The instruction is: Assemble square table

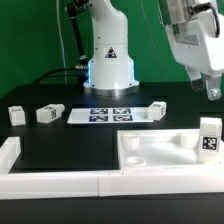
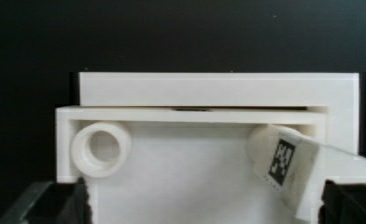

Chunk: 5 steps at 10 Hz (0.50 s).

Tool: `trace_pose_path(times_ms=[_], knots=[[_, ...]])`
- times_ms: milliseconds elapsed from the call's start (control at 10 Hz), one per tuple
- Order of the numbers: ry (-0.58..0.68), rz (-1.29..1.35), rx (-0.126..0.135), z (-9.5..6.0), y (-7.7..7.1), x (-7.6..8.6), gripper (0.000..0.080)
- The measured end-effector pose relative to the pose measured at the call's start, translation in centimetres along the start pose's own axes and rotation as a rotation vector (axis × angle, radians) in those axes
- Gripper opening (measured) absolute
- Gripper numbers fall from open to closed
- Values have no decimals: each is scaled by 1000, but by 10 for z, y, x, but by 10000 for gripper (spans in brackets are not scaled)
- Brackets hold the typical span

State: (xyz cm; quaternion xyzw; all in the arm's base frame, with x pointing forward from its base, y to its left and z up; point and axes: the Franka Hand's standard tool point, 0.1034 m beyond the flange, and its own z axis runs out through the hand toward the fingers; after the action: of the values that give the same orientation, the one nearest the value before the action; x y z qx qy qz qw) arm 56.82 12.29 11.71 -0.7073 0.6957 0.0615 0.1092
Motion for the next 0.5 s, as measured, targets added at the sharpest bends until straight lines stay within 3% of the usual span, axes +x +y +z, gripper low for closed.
trace_pose_path(times_ms=[400,500], knots=[[1,-399,6,0,2,4,649],[-6,-495,2,3,19,13,649]])
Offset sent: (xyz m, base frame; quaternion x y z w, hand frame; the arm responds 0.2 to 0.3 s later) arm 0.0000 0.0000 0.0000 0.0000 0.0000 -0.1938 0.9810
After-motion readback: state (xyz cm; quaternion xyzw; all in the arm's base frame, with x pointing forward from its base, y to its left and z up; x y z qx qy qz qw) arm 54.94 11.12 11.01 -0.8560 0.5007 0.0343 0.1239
